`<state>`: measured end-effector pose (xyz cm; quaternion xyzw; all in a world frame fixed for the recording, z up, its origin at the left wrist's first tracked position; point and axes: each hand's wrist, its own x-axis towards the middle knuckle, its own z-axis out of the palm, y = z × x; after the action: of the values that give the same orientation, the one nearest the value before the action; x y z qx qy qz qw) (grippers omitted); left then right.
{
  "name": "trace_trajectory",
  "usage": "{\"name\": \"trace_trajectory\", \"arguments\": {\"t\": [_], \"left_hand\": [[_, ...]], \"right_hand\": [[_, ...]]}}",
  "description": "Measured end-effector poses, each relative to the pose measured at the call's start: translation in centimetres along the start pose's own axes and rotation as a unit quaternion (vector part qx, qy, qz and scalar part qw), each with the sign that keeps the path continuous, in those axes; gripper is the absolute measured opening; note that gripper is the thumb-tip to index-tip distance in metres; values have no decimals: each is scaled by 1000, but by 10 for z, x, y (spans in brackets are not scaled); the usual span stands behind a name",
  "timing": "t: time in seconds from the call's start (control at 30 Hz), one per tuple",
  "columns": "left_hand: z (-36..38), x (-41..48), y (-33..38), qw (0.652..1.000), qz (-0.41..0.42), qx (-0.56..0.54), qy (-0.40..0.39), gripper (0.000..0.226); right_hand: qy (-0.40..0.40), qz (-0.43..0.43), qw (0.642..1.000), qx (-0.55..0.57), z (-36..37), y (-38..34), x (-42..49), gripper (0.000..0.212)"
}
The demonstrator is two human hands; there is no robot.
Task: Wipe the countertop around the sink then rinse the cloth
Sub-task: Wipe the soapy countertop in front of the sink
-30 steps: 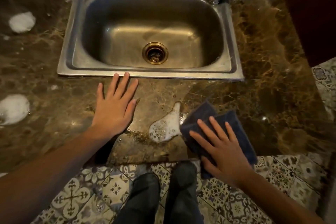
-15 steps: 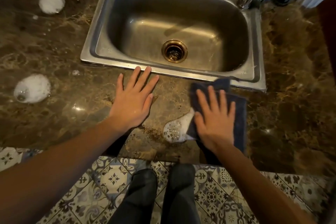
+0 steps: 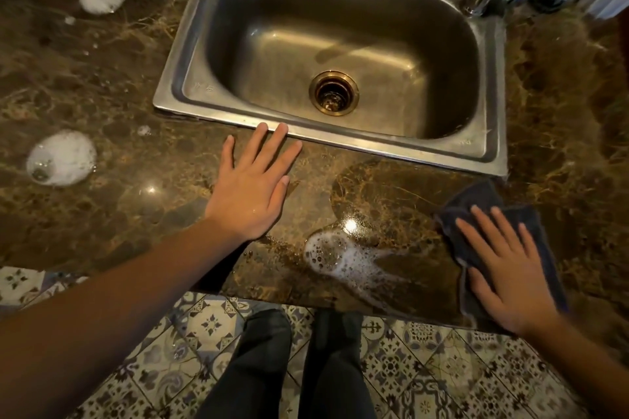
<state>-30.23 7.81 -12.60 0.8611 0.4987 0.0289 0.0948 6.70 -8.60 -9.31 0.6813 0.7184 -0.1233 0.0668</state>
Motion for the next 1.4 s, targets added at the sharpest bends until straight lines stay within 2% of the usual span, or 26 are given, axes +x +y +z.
{"name": "trace_trajectory", "arguments": {"t": [0.1,0.17,0.2,0.3,0.4,0.47,0.53,0.67,0.77,0.87,0.9,0.97,1.03,1.1,1.2,1.3,1.33,1.4], "left_hand": [[-2,1,1,1000,-1,1,-2,54],[-3,1,2,1000,-1,1,-4,55],[-3,1,2,1000,-1,0,-6,55],[-4,0,2,1000,2,4,-12,55],[-4,1,2,1000,1,2,-15,55],[-2,1,1,1000,1,0,-12,55],[-1,0,1,1000,3,0,-7,55],[-1,0,0,1000,3,-3,0,55],[0,1,0,1000,1,1,-5,55],[-2,2,1,1000,0,5,-8,55],[-3,2,1,1000,-1,7,-9,55],[-5,1,0,1000,-2,12,-12,56],[-6,0,0,1000,-1,11,-14,56],[-6,0,0,1000,2,6,-12,55],[-5,1,2,1000,4,-3,-8,54],[-4,2,1,1000,3,-6,-4,54],[-4,2,1,1000,2,-8,-3,54],[-5,2,2,1000,1,-9,-3,54]], "right_hand": [[53,219,973,44,3,-51,23,68],[45,265,961,70,1,-92,43,71],[44,234,969,68,1,-112,50,70],[21,24,999,25,7,-147,51,66],[-23,-159,987,-16,1,-120,51,70],[-35,-230,971,-48,-3,-83,49,73],[-40,-222,973,-49,-4,-44,38,75],[-26,-127,991,-12,-1,13,-5,61],[-13,-56,998,29,0,12,-21,59],[0,6,999,48,2,-28,-14,66],[-3,6,999,53,4,-47,-9,72],[-18,-55,997,56,7,-84,1,76],[-28,-151,986,63,2,-105,19,68],[-24,-196,976,91,-11,-99,42,59],[-1,-155,984,87,-31,-65,61,54],[-28,-122,992,31,-41,-37,65,52],[-31,-118,992,39,-41,-33,64,49],[-15,-107,991,82,-42,-36,59,29]]}}
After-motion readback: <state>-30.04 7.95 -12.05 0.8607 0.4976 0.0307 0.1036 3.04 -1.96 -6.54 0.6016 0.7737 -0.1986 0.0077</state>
